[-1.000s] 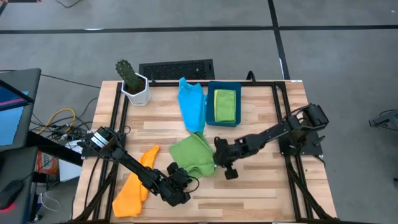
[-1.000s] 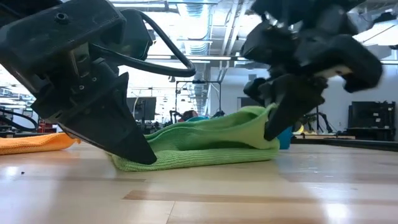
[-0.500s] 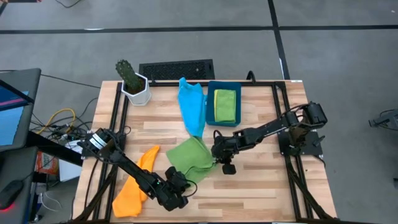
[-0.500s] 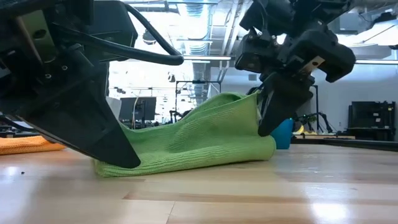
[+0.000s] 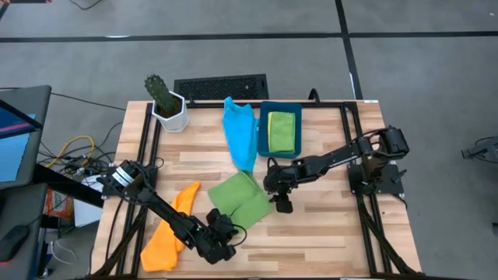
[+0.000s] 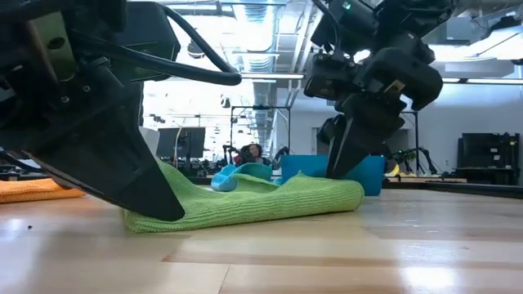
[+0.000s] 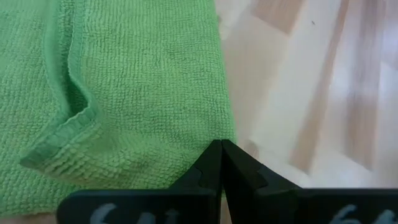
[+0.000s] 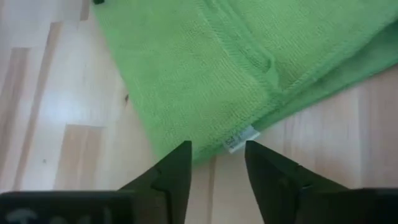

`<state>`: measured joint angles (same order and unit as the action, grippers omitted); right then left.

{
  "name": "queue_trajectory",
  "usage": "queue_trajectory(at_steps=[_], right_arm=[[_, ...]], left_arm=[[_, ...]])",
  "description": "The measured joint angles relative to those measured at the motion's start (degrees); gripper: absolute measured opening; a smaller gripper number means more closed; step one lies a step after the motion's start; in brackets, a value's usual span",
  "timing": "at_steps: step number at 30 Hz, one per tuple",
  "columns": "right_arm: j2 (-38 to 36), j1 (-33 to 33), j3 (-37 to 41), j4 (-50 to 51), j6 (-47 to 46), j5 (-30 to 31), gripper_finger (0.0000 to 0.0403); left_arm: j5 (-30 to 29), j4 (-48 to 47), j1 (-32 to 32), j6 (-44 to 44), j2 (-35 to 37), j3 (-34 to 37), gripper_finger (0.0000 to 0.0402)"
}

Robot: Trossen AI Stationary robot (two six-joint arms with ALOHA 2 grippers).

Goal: Fold microfiber towels
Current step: Fold the green towel

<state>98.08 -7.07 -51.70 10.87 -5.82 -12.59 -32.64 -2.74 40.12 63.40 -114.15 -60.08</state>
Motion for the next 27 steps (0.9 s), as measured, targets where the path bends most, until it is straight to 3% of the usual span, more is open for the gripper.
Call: queue_trajectory(at_steps=[5,11,14,19,21,27], right_arm=[[-5.27,1.33,-0.15,-0.36,-0.25,-0.09,0.0191],[-8.79,-2.06,-0.15,-9.70,-1.89,3.16,0.0182],[-6.16,-5.67,-0.28,-17.83,-2.72,6.98,0.0172],[-0.18,-9.40,-0.16,-24.50,-3.99,12.82,0.0155],[2.65,-9.95,-0.10,-26.24,-5.05,12.98,0.0148],[10.17,-10.04,-0.11,-31.12,-8.57,12.97,0.0129]], left_arm=[[1.30,-3.70,-0.39,-4.42,4.06,-3.97,0.0000],[-4.22,-18.03,-0.49,-6.72,9.25,-9.43,0.0000],[-8.60,-23.72,0.68,-4.62,9.52,-9.55,0.0000],[-9.20,-18.01,2.35,-1.22,7.54,-4.44,0.0000],[-9.46,-14.37,2.76,-1.20,6.66,-3.43,0.0000],[-7.63,-16.89,2.64,-0.85,3.74,-3.34,0.0000]])
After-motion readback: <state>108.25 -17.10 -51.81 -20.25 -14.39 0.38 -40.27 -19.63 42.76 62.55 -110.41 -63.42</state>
